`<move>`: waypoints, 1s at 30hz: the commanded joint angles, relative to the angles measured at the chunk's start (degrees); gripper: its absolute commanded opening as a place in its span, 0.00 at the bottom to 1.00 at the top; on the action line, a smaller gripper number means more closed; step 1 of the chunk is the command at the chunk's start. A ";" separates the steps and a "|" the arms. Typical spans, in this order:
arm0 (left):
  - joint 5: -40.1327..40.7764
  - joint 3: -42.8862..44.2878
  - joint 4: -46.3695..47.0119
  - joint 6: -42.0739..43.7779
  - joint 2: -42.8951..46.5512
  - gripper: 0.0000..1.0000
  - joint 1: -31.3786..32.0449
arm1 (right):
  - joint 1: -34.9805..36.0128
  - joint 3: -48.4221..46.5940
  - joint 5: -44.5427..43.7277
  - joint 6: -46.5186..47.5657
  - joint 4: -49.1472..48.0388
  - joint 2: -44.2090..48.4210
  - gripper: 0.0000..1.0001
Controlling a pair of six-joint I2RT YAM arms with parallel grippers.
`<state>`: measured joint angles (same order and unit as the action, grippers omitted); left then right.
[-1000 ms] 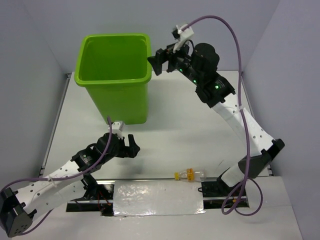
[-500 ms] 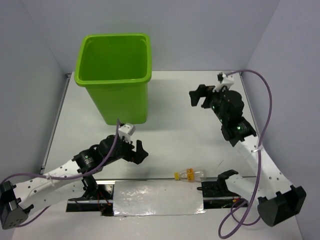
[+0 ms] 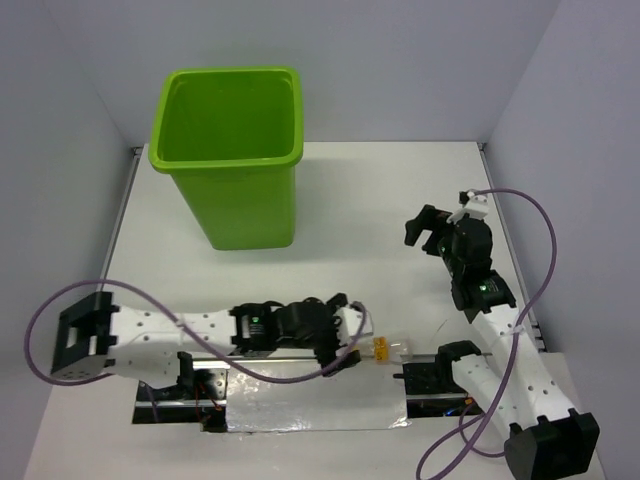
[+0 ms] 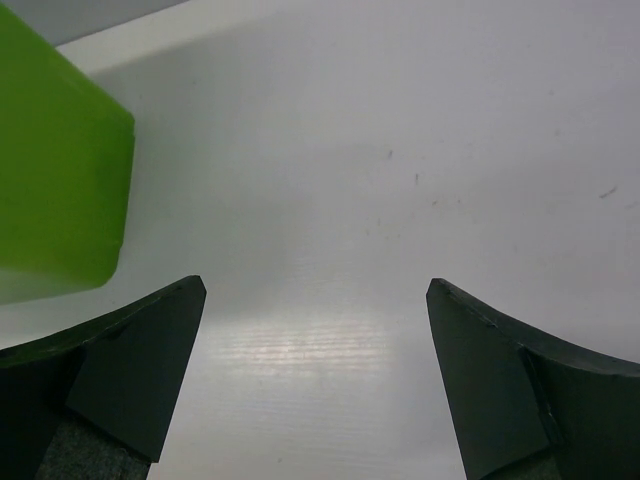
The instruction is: Put the plastic bottles in the bin
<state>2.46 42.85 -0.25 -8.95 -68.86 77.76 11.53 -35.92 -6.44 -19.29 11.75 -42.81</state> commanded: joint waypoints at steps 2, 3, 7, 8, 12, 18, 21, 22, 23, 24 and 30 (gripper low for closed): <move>-9.22 9.25 4.65 14.04 -13.36 0.99 0.73 | -5.18 0.59 3.43 -1.37 0.65 1.23 1.00; -9.23 12.84 3.69 14.31 -15.41 0.99 0.73 | -5.98 1.29 4.23 -1.45 0.38 1.32 1.00; -8.26 19.37 1.83 15.10 -24.11 0.99 0.64 | -8.19 2.08 5.47 -1.72 0.12 2.20 1.00; -9.22 20.51 2.27 15.80 -26.48 0.99 0.64 | -8.28 2.17 5.56 -1.63 0.03 2.38 1.00; -12.38 23.41 2.54 16.86 -31.50 0.99 0.64 | -9.86 2.43 5.56 -1.63 0.20 2.73 1.00; -9.24 27.02 2.01 15.02 -39.85 0.99 0.55 | -10.04 3.49 8.98 -2.51 -2.43 3.25 1.00; -8.00 29.22 0.60 14.05 -42.58 0.99 0.29 | -9.95 3.66 9.78 -2.25 -2.70 3.78 1.00; -8.08 29.39 0.95 13.35 -43.02 0.95 0.03 | -10.03 3.58 9.60 -2.24 -2.70 3.96 1.00; -8.26 29.31 1.22 12.91 -43.02 0.92 -0.41 | -10.04 3.58 9.51 -2.16 -2.61 4.22 1.00; -8.69 29.13 1.65 12.56 -42.76 0.88 -0.67 | -10.12 3.58 9.51 -2.16 -2.61 4.31 1.00; -4.84 25.09 4.82 8.96 -38.02 0.53 -4.10 | -10.04 3.93 9.34 -2.16 -2.69 5.10 1.00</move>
<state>-5.02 69.14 1.72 2.39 -111.13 75.85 1.83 -32.27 2.44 -21.23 11.55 -38.68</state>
